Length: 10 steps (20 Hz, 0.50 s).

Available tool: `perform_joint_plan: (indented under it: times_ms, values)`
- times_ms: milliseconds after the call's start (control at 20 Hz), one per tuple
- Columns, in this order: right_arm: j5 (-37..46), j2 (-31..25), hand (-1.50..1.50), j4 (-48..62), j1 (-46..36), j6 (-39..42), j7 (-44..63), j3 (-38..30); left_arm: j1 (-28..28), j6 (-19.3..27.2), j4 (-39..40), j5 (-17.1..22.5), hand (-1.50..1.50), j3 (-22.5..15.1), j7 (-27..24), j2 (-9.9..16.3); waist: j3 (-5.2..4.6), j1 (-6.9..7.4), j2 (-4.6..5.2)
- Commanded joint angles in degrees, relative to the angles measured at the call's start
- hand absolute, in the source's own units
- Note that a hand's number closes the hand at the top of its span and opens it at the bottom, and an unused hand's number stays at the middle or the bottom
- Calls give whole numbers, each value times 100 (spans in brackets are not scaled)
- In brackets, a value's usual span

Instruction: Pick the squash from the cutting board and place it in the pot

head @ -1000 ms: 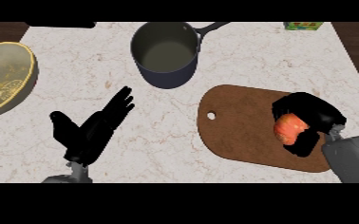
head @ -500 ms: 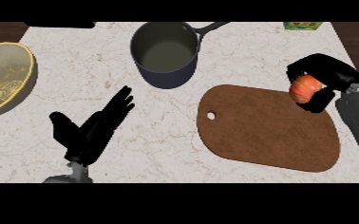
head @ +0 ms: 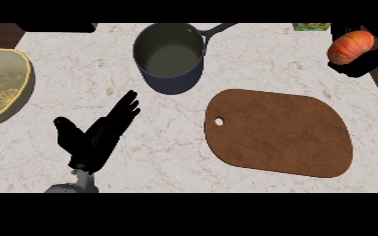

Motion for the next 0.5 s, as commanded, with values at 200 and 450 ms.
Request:
perform_joint_plan:
  times_ms: [200, 450]
  values:
    - [-922, 182, 150, -270, -1208, 1255, 437, -519, 62, 32, 104, -53, 0, -51, -87, -110, -8, -44, -34]
    - [-1108, 512, 150, 59, -1773, 1255, 908, -700, 76, -12, -368, 61, 0, -37, 221, -22, -4, 12, -14]
